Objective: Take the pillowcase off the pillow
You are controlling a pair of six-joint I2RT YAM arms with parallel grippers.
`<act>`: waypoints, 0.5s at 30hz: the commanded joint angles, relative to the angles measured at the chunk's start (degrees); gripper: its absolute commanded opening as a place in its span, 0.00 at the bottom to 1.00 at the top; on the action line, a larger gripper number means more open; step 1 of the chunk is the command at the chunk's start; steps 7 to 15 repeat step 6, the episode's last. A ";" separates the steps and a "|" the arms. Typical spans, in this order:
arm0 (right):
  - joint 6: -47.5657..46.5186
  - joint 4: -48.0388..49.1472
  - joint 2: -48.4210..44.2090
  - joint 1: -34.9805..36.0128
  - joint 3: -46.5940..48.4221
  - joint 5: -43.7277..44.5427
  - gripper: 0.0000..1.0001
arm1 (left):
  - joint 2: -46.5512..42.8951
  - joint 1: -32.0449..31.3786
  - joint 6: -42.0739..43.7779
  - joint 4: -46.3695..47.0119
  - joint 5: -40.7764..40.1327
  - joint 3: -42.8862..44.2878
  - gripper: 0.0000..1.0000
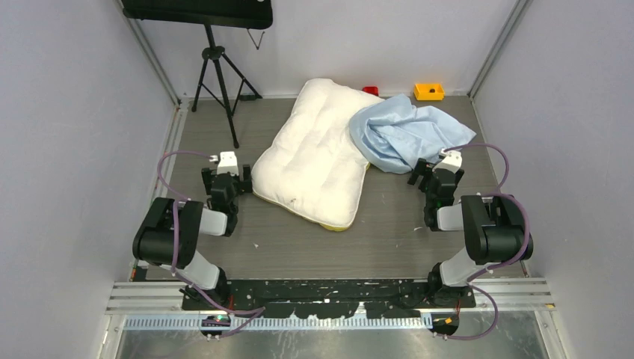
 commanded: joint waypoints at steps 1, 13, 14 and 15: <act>-0.87 3.84 -0.56 0.25 0.69 0.59 0.96 | -0.46 0.43 1.02 4.16 -0.75 0.31 1.00; -0.86 3.91 -0.52 0.20 0.76 0.54 0.96 | -0.49 0.43 1.02 4.07 -0.67 0.36 1.00; -0.86 3.91 -0.52 0.20 0.76 0.54 0.96 | -0.49 0.43 1.02 4.07 -0.67 0.36 1.00; -0.86 3.91 -0.52 0.20 0.76 0.54 0.96 | -0.49 0.43 1.02 4.07 -0.67 0.36 1.00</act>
